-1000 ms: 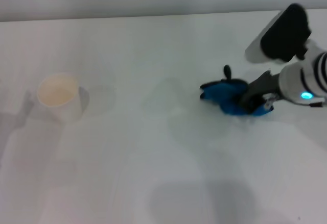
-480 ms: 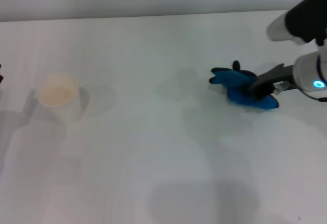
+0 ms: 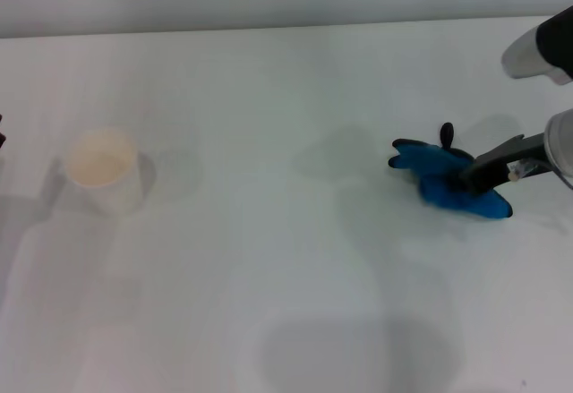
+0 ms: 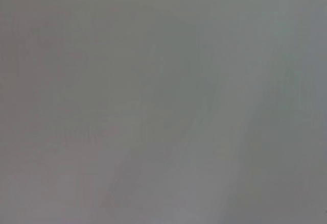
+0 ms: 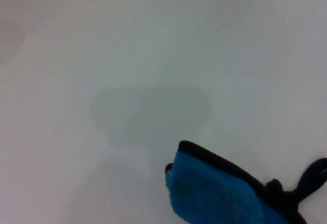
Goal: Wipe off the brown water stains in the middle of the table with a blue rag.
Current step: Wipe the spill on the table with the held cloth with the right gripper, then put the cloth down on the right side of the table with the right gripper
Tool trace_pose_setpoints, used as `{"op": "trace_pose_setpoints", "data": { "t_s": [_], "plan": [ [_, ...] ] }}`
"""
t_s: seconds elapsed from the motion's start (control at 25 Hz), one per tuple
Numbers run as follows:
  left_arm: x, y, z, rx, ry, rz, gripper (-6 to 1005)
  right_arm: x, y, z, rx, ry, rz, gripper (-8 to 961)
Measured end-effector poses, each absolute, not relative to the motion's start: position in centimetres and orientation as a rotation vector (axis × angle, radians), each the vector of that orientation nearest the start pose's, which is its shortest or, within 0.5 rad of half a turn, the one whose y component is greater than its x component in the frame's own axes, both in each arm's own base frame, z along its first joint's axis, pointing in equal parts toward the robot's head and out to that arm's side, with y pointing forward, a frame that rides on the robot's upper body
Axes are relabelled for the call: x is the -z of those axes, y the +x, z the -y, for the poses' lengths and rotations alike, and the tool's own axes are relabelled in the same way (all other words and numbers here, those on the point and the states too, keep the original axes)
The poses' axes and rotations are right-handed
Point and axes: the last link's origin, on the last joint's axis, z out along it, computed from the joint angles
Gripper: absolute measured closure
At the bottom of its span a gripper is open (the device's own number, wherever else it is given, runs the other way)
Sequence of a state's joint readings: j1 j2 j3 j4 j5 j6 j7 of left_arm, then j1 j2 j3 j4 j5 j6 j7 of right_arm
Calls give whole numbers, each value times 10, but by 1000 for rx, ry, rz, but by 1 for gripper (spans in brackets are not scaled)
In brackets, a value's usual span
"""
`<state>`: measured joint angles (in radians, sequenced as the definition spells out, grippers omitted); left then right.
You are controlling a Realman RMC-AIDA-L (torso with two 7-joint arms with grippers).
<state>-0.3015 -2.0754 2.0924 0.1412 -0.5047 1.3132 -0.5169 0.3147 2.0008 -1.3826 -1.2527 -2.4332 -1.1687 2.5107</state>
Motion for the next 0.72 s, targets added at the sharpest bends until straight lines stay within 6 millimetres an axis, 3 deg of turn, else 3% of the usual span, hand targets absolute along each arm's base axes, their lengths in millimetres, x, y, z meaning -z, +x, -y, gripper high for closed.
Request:
{"op": "trace_pose_setpoints", "data": {
  "t_s": [0.72],
  "plan": [
    [11,-344,-284,965,-1586,752,161,2,269,-332,339,-2451,-1044,800]
  ]
}}
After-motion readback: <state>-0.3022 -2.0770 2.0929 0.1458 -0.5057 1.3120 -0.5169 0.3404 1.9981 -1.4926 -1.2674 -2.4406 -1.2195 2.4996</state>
